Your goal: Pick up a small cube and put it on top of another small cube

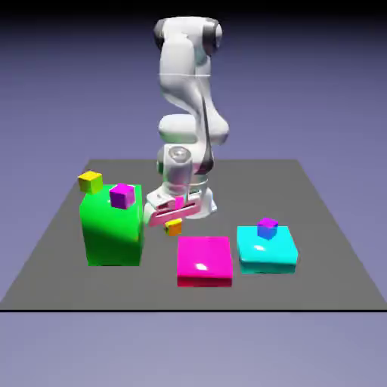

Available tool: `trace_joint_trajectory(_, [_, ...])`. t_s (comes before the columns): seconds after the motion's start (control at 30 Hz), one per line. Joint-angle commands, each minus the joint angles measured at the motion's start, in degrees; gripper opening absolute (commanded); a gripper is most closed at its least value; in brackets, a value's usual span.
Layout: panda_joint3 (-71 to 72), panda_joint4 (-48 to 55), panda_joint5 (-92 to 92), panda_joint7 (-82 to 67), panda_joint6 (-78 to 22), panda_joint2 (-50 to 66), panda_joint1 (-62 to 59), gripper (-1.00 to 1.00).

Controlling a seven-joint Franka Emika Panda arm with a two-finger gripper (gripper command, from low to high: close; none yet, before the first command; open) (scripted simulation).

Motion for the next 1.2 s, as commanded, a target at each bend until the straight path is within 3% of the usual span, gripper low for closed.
trace_joint_trajectory(0.0, [-0.9,2.1,1.1,-1.9,-1.8,0.9,1.4,-1.0])
trace_joint_trajectory(0.23, [-7.5,16.6,8.2,-15.5,-14.7,6.1,11.1,-1.0])
trace_joint_trajectory(0.63, [-25.9,41.3,8.5,-44.3,-43.8,-0.3,23.8,-1.0])
trace_joint_trajectory(1.03, [-36.4,39.9,-10.7,-51.8,-53.9,-24.8,17.2,-1.0])
trace_joint_trajectory(1.17, [-36.2,36.2,-15.0,-49.4,-52.0,-29.3,13.9,-1.0])
